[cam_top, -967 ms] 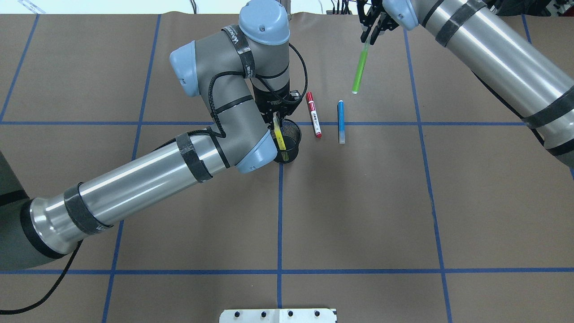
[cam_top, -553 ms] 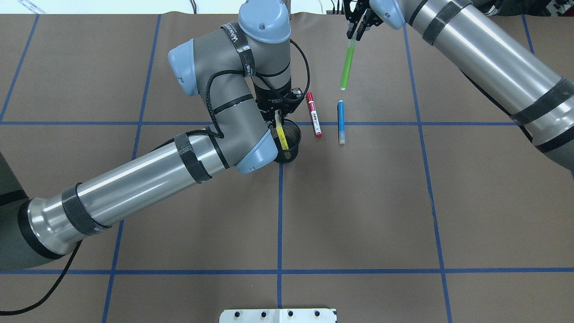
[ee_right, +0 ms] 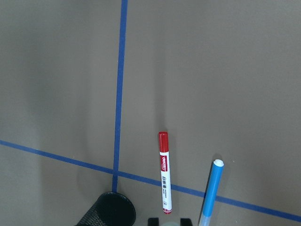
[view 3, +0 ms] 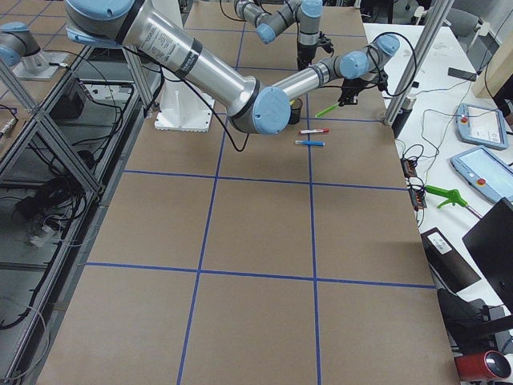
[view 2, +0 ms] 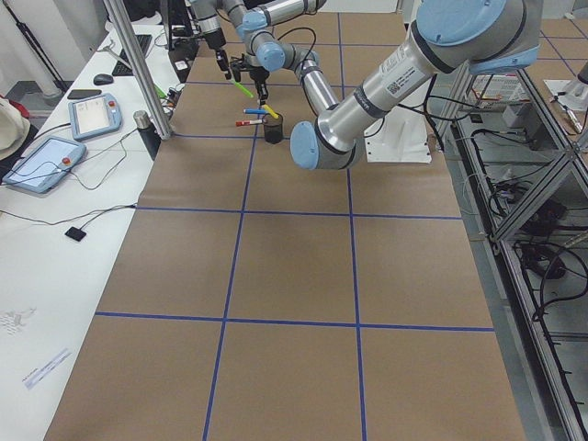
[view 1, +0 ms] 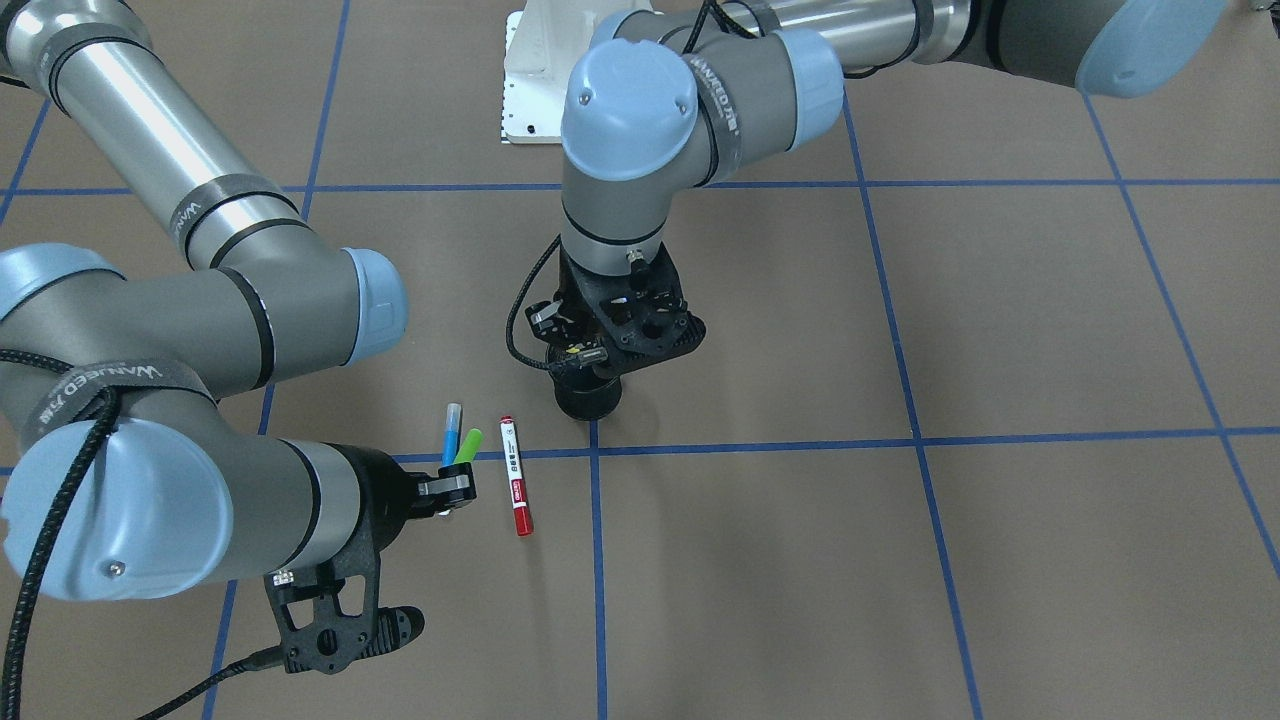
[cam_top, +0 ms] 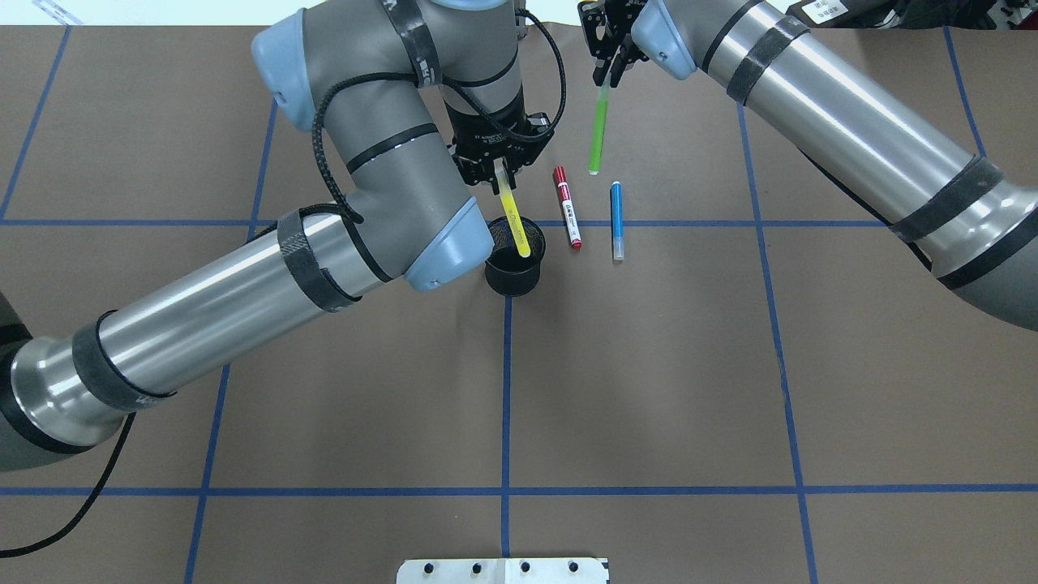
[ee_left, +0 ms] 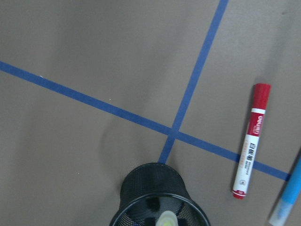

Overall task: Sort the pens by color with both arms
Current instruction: 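Lower the green highlighter beside the red marker while the left lifts yellow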

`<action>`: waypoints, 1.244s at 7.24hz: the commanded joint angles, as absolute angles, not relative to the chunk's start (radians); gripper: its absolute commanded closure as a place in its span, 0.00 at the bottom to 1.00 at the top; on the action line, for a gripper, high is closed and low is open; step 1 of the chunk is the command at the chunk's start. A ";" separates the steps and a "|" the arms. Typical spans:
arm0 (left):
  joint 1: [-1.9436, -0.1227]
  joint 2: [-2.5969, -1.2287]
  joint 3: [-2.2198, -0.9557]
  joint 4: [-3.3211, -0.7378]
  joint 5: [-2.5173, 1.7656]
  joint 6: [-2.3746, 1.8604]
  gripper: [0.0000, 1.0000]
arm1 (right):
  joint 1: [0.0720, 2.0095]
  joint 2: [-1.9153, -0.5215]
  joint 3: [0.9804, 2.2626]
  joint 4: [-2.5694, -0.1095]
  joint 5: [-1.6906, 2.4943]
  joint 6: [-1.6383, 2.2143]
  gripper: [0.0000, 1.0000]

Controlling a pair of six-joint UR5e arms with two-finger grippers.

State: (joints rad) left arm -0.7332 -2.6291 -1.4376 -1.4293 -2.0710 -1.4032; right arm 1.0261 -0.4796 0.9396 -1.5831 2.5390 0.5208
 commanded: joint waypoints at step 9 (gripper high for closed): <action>-0.715 -2.525 -1.536 -1.719 -1.489 -1.616 1.00 | 0.865 -0.426 0.887 -1.486 2.395 0.532 0.93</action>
State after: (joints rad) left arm -0.7457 -2.5515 -1.5361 -1.6686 -1.5976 -1.5656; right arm 0.8758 -0.4300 0.8867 -1.4868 2.4003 0.5316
